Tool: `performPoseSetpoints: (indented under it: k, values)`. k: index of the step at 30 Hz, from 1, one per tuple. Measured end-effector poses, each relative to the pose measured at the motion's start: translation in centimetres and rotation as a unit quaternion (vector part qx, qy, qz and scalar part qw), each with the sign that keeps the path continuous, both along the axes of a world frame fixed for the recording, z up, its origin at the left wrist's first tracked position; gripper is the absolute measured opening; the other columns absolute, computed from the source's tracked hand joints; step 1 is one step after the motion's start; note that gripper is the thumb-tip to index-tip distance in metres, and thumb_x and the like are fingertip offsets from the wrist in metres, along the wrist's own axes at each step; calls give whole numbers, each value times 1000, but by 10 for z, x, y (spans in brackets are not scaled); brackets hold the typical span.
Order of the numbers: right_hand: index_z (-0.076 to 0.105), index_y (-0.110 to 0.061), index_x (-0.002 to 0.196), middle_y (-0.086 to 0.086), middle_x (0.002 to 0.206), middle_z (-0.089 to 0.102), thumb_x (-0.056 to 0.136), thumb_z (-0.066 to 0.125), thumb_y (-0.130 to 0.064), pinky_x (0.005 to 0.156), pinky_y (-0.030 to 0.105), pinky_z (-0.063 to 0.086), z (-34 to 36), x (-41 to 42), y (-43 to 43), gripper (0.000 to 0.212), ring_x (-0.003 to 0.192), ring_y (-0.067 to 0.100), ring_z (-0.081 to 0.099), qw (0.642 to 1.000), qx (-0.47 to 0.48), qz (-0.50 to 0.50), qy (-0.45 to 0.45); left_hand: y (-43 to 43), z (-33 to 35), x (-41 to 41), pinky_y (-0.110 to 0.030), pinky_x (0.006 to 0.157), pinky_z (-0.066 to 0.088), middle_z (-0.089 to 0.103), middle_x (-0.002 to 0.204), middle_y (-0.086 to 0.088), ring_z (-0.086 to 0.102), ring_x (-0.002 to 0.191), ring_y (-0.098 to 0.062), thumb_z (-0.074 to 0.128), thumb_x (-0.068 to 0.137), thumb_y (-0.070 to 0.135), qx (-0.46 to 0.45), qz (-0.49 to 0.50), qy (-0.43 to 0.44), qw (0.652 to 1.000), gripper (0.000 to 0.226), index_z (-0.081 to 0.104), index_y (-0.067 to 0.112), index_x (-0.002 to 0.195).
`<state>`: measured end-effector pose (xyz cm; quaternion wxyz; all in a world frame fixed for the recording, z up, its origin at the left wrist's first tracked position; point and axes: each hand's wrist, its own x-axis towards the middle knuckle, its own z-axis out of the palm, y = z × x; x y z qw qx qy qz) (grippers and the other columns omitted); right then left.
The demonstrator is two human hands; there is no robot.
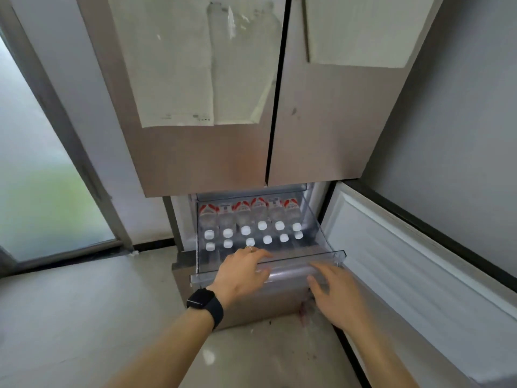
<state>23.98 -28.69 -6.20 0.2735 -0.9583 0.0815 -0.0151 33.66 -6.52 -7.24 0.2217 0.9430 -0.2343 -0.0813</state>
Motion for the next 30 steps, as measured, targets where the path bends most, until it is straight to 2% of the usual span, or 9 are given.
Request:
performPoseSetpoints:
  k: [6,9,12,15,18,21,24,27,30]
  values:
    - [51,-26,141,-5,140,54,100,52,-38,99,25,37,-30,93,-53,43,129,18,46,996,-30,66,60,-69,-42,57,-39,104,46,51,144,1,52,129,-21,53,97,45,-10,90,148,985,44,50,38,140]
    - [59,-18,132,3,131,61,97,53,-33,98,31,42,-53,135,-71,39,120,22,54,989,-21,110,92,-93,-59,77,-39,103,47,55,142,-3,55,125,-23,53,97,47,-10,137,196,971,43,51,38,139]
    - [60,-19,118,6,117,65,89,40,-44,91,39,50,-73,170,-84,43,110,28,60,980,-15,139,142,-112,-73,98,-35,101,46,52,143,-5,55,125,-26,53,98,44,7,160,231,960,45,48,35,142]
    - [48,-24,140,7,132,60,90,50,-42,99,43,48,-86,205,-91,53,120,32,57,976,30,111,182,-129,-80,126,-35,101,45,51,144,-8,53,127,-30,56,98,39,-22,205,262,943,54,41,24,148]
    - [41,-27,141,4,134,58,84,49,-58,99,44,48,-98,241,-91,65,122,30,57,969,130,50,204,-142,-91,155,-39,101,47,57,138,-9,56,124,-30,60,97,37,-109,284,293,906,52,43,15,141]
    - [41,-20,142,4,131,58,94,54,-41,90,38,47,-105,273,-83,53,115,29,58,945,241,-33,220,-153,-99,181,-34,89,47,58,133,-11,57,109,-26,57,100,33,-177,340,307,871,46,45,9,137]
    - [57,-20,125,9,118,66,94,57,-29,92,47,55,-112,295,-76,32,102,28,63,903,355,-105,218,-162,-100,200,-32,76,48,58,134,-8,56,96,-19,53,101,35,-250,381,334,825,54,42,9,147]
    - [58,-18,125,5,116,65,98,58,-26,89,44,57,-113,301,-77,29,104,25,63,852,444,-145,235,-166,-124,212,-48,86,60,63,132,-6,66,106,-25,62,79,58,-365,415,369,747,76,49,19,143]
    - [54,-19,133,2,125,63,101,55,-35,90,38,54,-112,302,-80,35,103,18,65,811,502,-142,263,-174,-111,206,-51,91,58,64,129,-9,65,110,-29,53,97,37,-428,416,388,702,43,52,19,135]
